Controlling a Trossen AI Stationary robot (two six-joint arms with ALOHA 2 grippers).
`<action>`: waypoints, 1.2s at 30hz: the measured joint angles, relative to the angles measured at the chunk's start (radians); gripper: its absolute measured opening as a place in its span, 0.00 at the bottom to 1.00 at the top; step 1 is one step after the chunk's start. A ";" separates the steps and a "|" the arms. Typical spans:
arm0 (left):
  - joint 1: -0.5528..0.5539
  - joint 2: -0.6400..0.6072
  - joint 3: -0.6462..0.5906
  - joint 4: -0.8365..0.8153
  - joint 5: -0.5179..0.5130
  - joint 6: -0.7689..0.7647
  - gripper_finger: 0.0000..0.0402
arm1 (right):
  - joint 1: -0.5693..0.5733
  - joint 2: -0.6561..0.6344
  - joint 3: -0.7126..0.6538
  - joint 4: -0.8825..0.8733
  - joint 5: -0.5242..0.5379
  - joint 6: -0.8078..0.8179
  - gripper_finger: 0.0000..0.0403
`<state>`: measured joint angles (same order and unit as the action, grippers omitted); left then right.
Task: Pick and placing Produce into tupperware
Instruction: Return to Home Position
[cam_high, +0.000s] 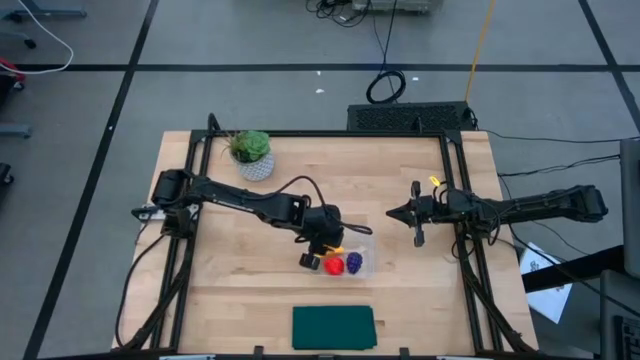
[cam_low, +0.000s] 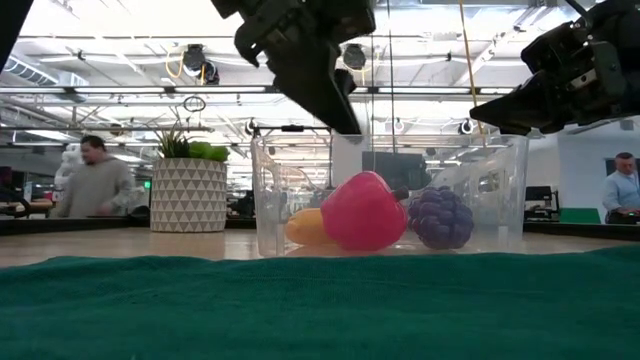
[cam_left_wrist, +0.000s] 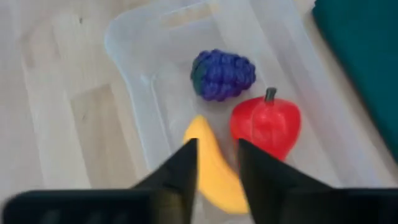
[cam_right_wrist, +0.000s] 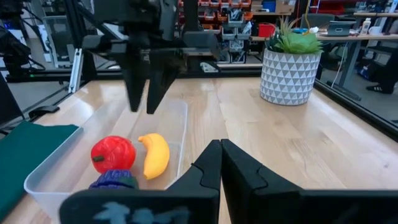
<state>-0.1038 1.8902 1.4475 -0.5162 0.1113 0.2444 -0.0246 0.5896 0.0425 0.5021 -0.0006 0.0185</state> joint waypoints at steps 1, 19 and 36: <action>0.002 -0.002 0.000 -0.007 -0.003 0.000 0.24 | 0.000 0.000 0.000 -0.001 0.000 0.000 0.00; -0.012 -0.153 0.000 -0.071 -0.215 0.069 0.02 | 0.000 -0.003 0.000 0.044 -0.012 0.023 0.00; 0.011 -0.642 -0.343 0.213 -0.331 0.075 0.00 | 0.001 -0.013 0.000 0.111 -0.056 0.048 0.00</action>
<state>-0.0933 1.2484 1.1045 -0.3033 -0.2198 0.3198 -0.0238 0.5766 0.0425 0.6129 -0.0570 0.0669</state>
